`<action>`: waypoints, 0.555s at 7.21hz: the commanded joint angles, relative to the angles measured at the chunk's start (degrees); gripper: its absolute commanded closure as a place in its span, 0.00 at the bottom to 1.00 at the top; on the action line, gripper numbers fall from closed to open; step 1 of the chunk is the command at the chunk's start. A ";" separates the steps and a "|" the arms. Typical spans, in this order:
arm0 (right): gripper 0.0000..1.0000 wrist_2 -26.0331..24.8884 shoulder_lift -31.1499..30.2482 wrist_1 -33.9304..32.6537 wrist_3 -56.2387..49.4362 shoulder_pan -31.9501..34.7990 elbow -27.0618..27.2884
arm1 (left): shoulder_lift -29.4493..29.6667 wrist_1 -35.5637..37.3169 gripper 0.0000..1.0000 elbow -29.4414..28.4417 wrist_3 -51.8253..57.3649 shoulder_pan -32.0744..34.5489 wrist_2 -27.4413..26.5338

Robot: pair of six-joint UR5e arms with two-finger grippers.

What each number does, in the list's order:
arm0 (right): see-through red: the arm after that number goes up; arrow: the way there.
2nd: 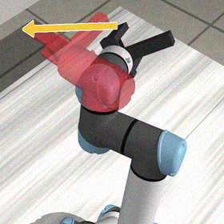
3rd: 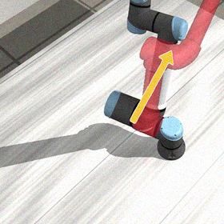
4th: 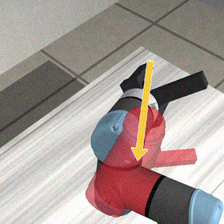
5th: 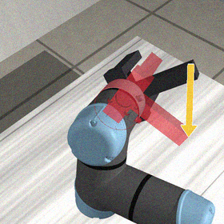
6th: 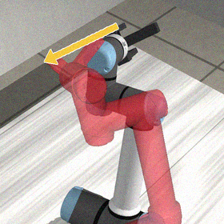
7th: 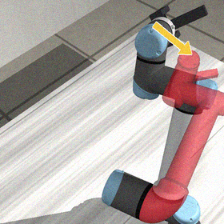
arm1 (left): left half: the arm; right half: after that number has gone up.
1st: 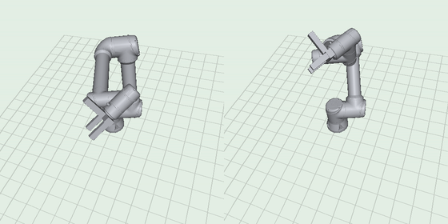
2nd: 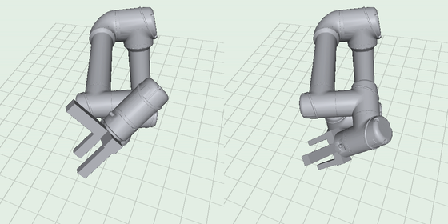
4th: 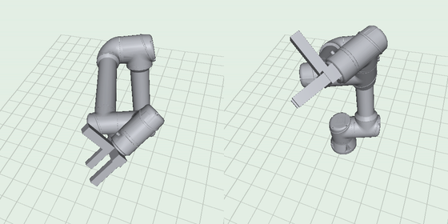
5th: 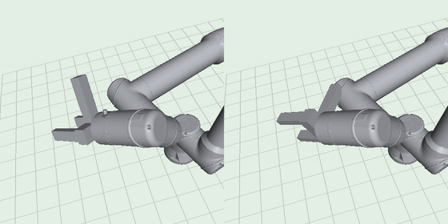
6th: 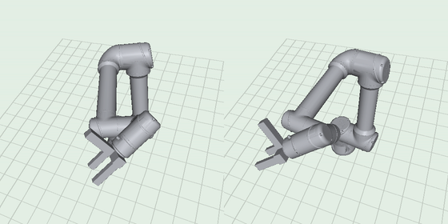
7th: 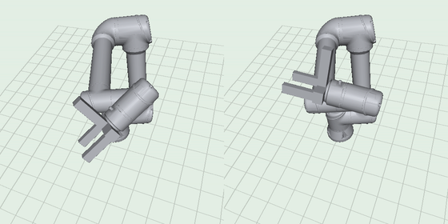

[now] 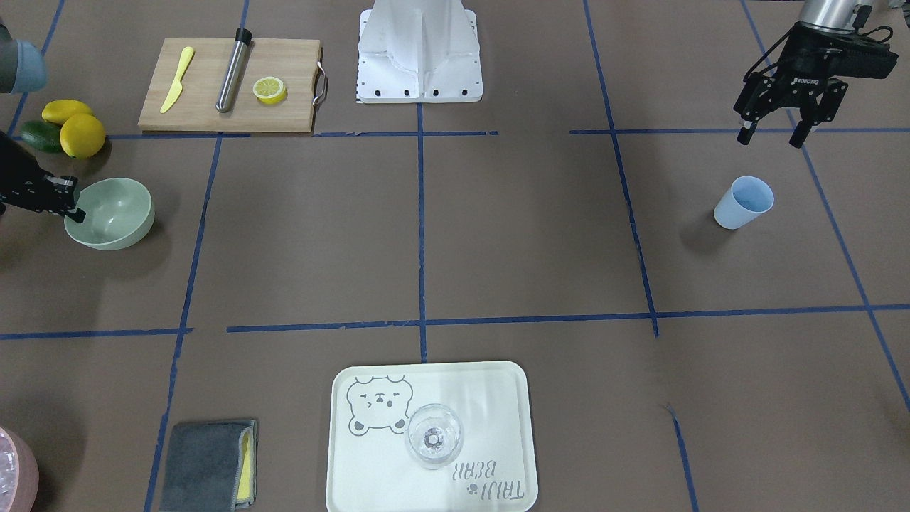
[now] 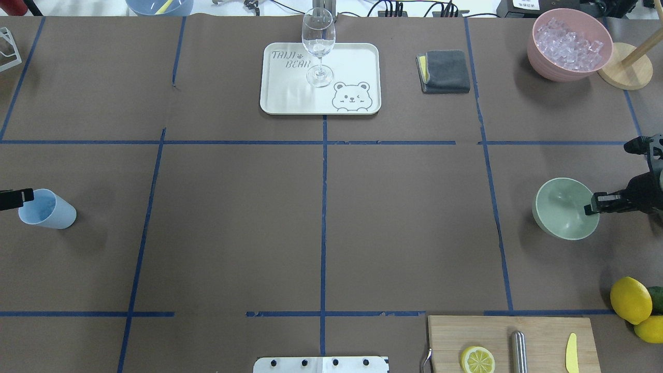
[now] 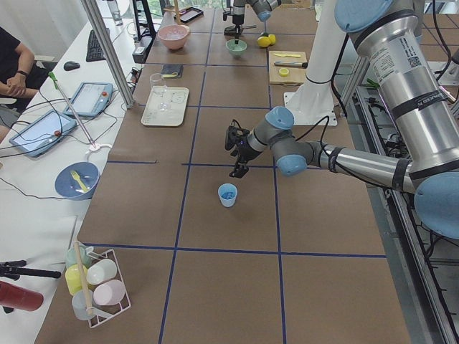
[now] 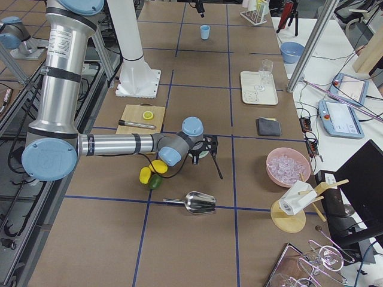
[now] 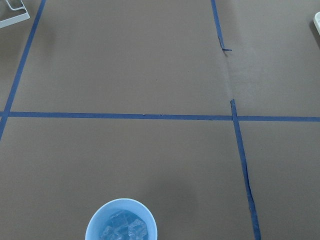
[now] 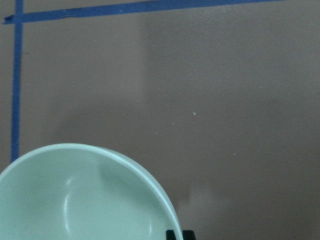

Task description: Pour ice into bowl

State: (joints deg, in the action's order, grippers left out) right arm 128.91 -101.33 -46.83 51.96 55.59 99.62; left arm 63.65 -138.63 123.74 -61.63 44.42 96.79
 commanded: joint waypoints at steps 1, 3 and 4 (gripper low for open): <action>1.00 3.97 0.96 -6.47 3.04 0.93 8.53 | -2.02 -0.06 0.00 0.10 -1.11 -5.36 -7.70; 1.00 4.59 8.65 -12.74 10.40 -1.16 11.91 | -5.45 -3.11 0.00 0.01 -2.61 -8.11 -12.65; 1.00 3.64 13.48 -12.85 16.71 -5.62 11.48 | -7.82 -8.88 0.00 -0.16 -3.75 -9.34 -14.16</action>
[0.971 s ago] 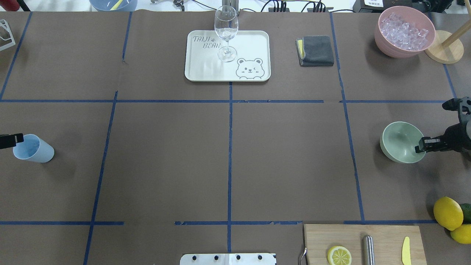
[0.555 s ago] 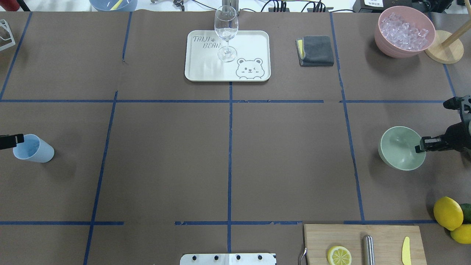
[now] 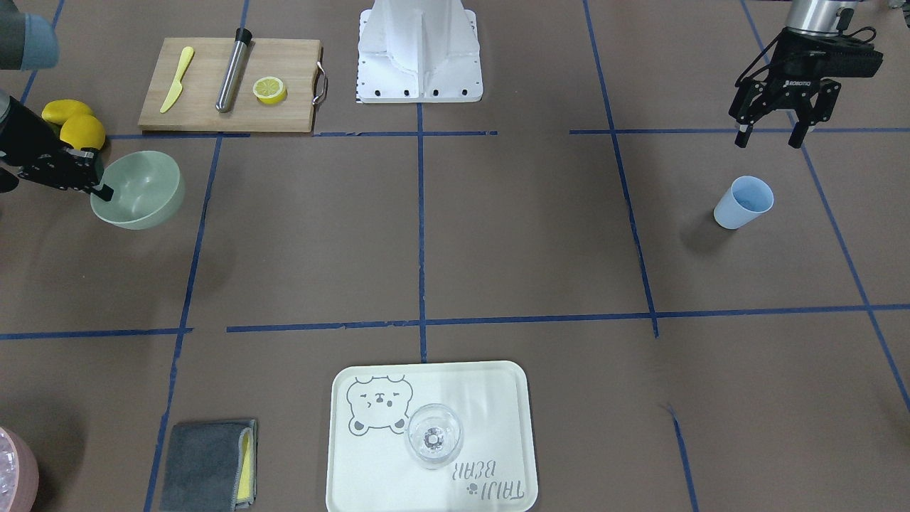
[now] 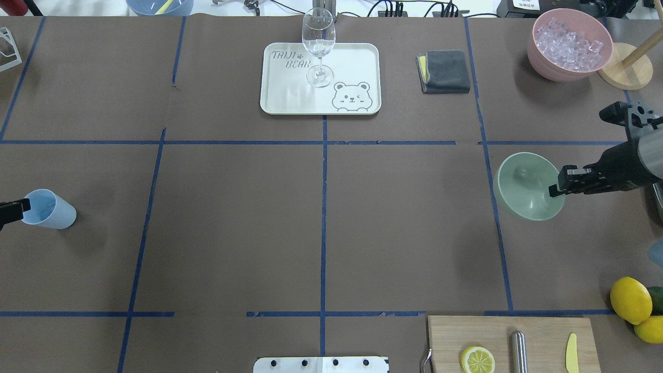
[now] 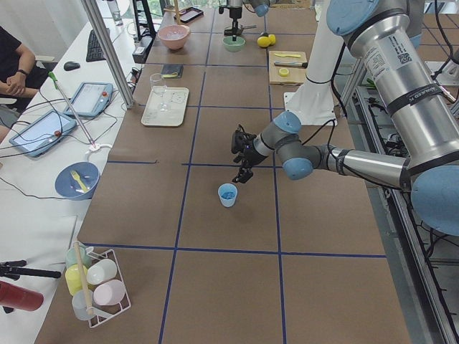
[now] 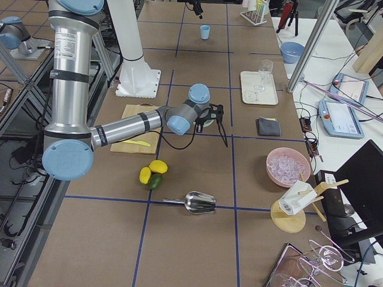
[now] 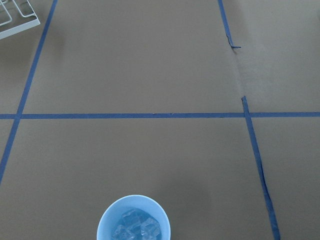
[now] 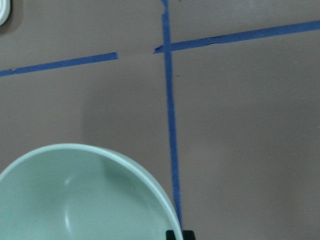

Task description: Pour ice into bowl

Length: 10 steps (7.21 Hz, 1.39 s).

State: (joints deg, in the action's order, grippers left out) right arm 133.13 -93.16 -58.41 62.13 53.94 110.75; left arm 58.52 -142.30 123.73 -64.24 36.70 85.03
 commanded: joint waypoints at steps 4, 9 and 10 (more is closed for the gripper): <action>1.00 -15.77 34.46 -24.32 20.93 -21.84 -2.62 | -2.89 -5.36 0.00 -5.94 -14.11 -20.47 -23.00; 1.00 -23.27 53.60 -19.93 26.29 -28.89 -27.93 | 2.20 -5.27 0.00 -16.48 -18.55 -28.18 -37.46; 1.00 -23.70 54.83 -18.94 26.99 -29.15 -29.70 | 4.12 -5.36 0.00 -18.33 -18.55 -28.18 -38.43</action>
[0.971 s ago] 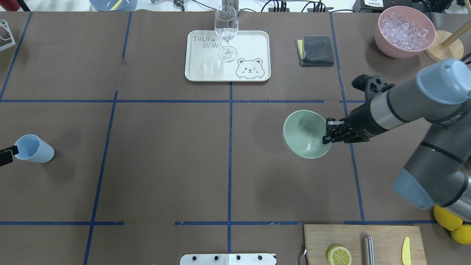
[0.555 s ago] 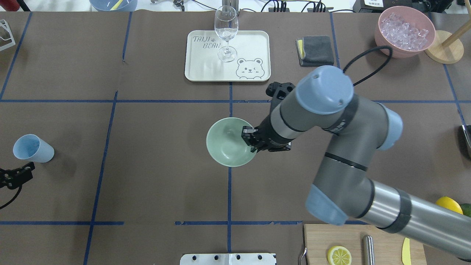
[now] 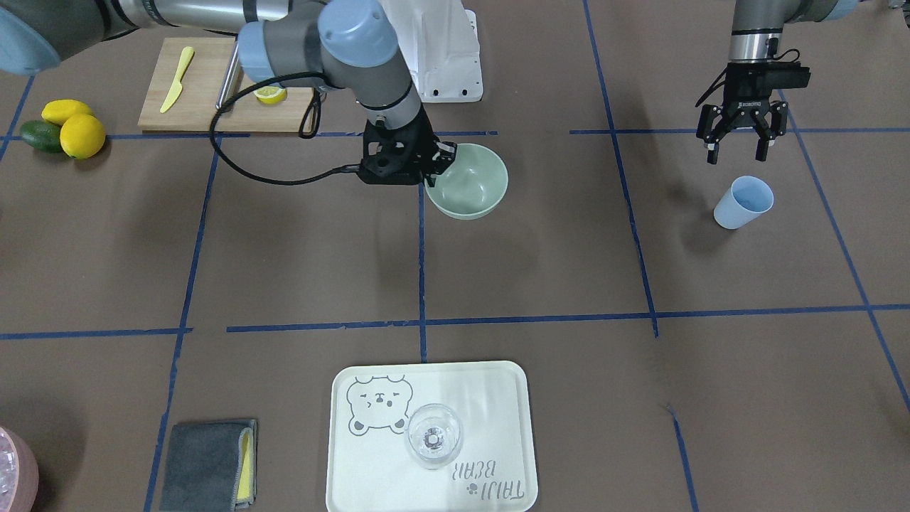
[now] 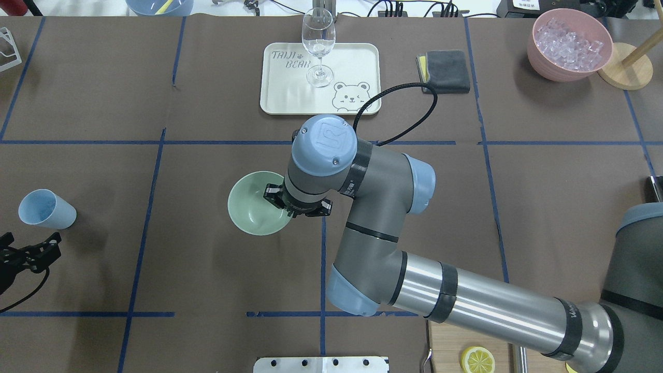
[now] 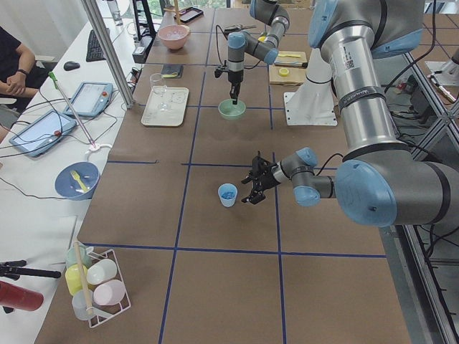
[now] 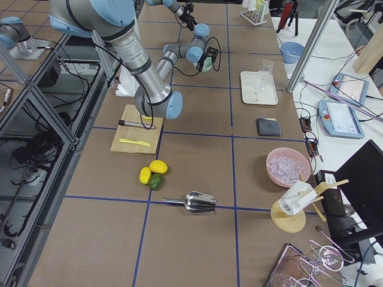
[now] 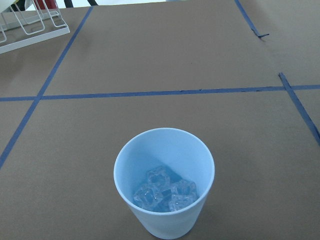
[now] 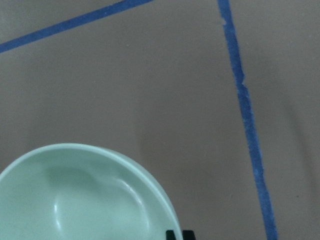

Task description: Pour ice into bowl

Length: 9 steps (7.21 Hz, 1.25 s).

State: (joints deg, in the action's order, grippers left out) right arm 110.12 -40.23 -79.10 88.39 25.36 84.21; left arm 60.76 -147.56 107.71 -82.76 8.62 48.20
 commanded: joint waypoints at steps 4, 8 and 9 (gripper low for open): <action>1.00 -3.68 6.83 1.85 0.73 -1.63 -10.03 | 3.22 -0.45 0.00 -3.99 -0.03 0.08 -3.20; 0.00 -5.71 7.79 2.64 1.52 -1.63 -10.65 | 6.99 -0.71 0.00 -8.38 -0.03 0.08 -4.34; 0.00 -5.71 7.97 2.64 1.78 -1.63 -10.65 | 7.09 -1.32 0.00 -8.57 0.06 0.08 -4.34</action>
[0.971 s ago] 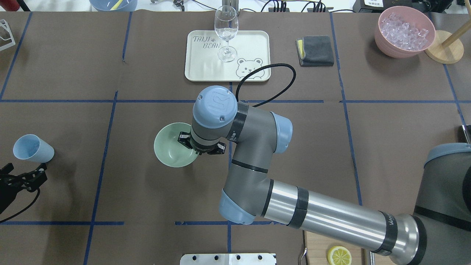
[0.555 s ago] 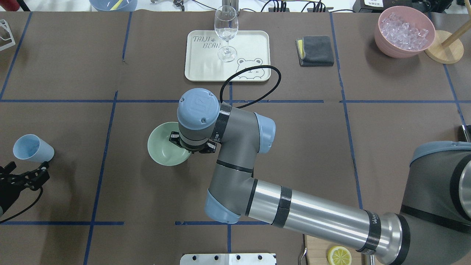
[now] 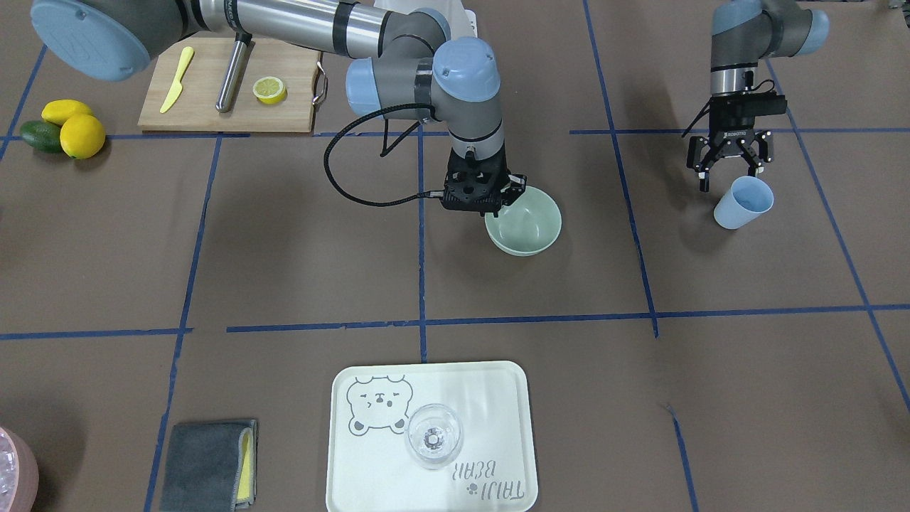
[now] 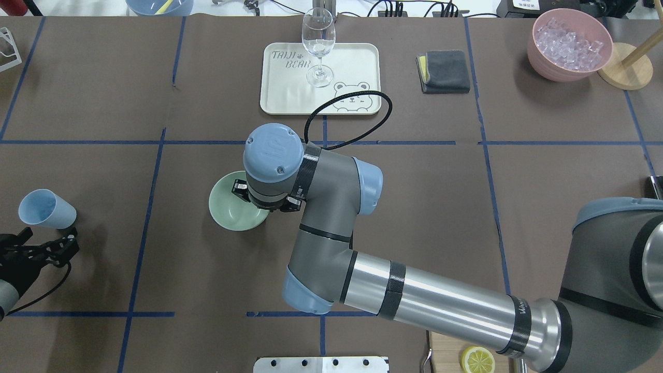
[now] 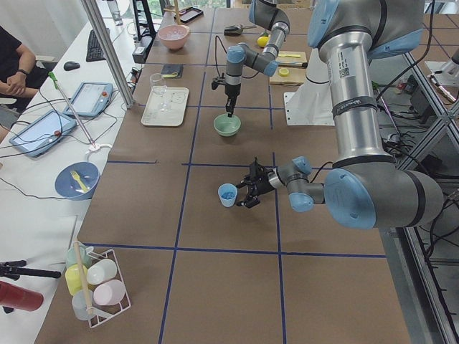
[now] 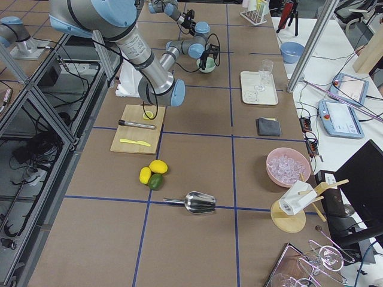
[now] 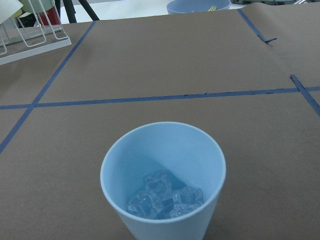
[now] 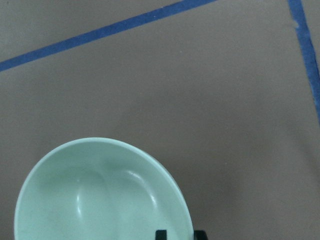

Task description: Pour ice into bowl

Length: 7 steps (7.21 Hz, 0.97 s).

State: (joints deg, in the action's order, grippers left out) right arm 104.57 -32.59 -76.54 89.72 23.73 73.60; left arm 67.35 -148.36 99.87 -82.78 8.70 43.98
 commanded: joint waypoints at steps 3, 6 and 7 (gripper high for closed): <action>0.00 -0.16 0.77 0.07 0.90 0.09 0.06 | 0.50 -1.23 0.01 -1.08 0.33 1.66 -1.08; 0.00 0.19 0.77 -0.36 0.72 0.70 1.19 | 2.25 -1.41 0.01 -2.91 0.51 2.99 -2.66; 0.00 0.54 0.60 -1.50 0.63 1.66 2.50 | 3.39 -1.41 0.01 -4.32 0.51 3.34 -2.67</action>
State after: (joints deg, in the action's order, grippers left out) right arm 104.76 -31.86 -77.02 90.46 24.50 74.79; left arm 69.48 -149.75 97.18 -82.27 11.62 41.62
